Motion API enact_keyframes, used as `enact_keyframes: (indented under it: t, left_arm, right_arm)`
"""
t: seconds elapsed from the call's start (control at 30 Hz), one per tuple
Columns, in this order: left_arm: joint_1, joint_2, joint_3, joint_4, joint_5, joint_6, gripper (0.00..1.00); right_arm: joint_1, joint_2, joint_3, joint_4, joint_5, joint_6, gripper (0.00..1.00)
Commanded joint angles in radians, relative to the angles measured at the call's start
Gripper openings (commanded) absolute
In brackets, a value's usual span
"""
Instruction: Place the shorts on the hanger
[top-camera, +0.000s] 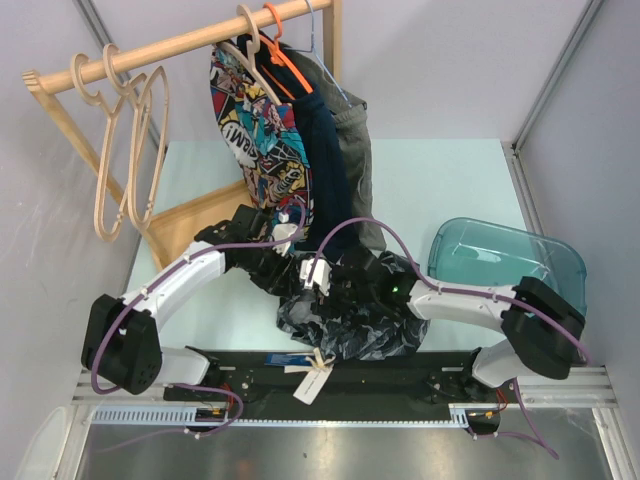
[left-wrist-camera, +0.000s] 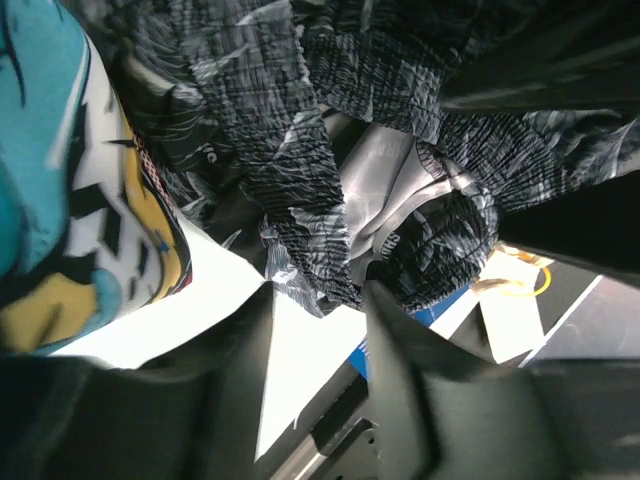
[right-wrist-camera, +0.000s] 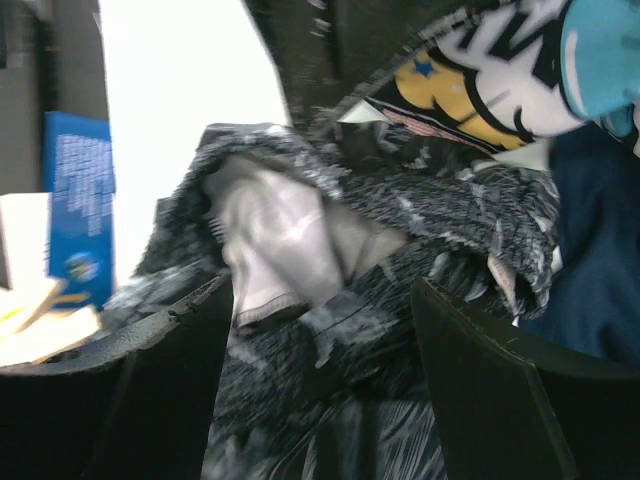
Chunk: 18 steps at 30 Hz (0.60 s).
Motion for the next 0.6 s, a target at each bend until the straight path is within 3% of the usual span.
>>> enact_keyframes:
  t: [0.0,0.2,0.3,0.4,0.43,0.53,0.57]
  left_arm:
    - [0.029,-0.04,0.012,0.026,0.044,-0.066,0.52]
    - [0.045,-0.046,0.014,0.026,0.03,-0.083,0.65]
    - [0.047,-0.046,0.012,0.032,0.025,-0.091,0.69]
    - [0.049,-0.039,0.011,0.036,0.022,-0.095,0.7]
    - [0.049,-0.033,0.011,0.036,0.024,-0.097,0.7]
    - [0.05,-0.028,0.002,0.056,0.03,-0.116,0.72]
    - [0.047,-0.033,-0.001,0.064,0.032,-0.121,0.73]
  right_arm:
    - [0.001,0.067,0.003,0.164,0.069,-0.017,0.77]
    - [-0.021,0.122,0.003,0.136,0.115,-0.026,0.72]
    - [-0.05,0.124,0.005,0.131,0.137,-0.014,0.57]
    - [-0.068,0.103,0.003,0.112,0.129,-0.003,0.33]
    - [-0.072,0.08,0.005,0.107,0.126,-0.003,0.18]
    - [-0.072,0.029,0.005,0.075,0.117,-0.004,0.0]
    - [-0.073,0.017,0.005,0.064,0.115,-0.004,0.0]
